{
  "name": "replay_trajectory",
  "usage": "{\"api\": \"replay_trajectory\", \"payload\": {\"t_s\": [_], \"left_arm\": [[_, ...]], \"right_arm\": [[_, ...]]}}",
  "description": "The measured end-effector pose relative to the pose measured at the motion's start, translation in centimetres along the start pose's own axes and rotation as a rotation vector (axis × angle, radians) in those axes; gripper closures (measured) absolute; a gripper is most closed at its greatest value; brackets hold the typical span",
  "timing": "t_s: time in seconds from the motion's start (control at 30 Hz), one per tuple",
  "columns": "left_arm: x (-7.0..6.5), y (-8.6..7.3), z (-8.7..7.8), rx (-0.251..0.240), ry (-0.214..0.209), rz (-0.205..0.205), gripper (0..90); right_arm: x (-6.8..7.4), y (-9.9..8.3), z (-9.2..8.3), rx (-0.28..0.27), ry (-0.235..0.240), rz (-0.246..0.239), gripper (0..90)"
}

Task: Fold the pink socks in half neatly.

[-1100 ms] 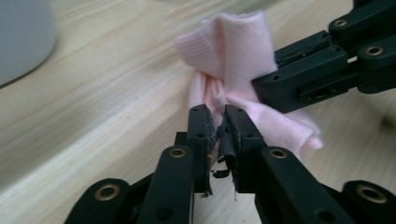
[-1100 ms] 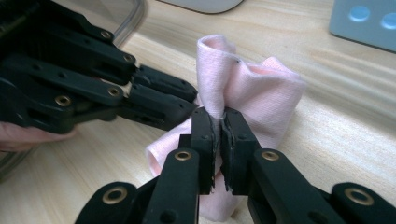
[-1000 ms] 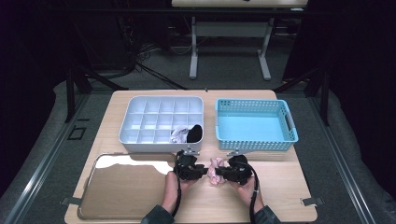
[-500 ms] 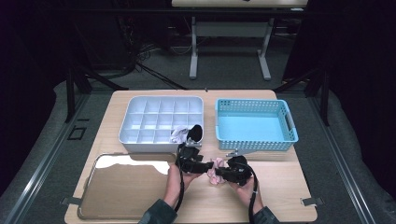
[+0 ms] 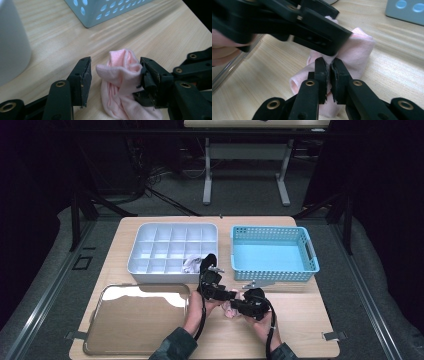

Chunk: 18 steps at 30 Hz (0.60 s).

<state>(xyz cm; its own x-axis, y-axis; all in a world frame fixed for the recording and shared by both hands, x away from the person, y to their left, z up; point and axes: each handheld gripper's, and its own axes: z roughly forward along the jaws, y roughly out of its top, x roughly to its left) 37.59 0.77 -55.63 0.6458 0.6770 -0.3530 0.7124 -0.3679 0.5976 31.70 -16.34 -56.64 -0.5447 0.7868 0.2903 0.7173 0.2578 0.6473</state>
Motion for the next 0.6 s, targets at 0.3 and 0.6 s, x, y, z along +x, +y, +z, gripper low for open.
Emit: {"api": "replay_trajectory", "payload": {"t_s": [0.3, 0.6], "left_arm": [[0.0, 0.4, 1.3, 0.046, 0.001, 0.004, 53.4], [0.1, 0.5, 1.9, 0.051, -0.021, 0.017, 68.1]], "right_arm": [[0.2, -0.3, 0.0, -0.008, -0.013, 0.003, 84.3], [0.6, -0.8, -0.6, -0.034, -0.048, 0.020, 73.6]]}}
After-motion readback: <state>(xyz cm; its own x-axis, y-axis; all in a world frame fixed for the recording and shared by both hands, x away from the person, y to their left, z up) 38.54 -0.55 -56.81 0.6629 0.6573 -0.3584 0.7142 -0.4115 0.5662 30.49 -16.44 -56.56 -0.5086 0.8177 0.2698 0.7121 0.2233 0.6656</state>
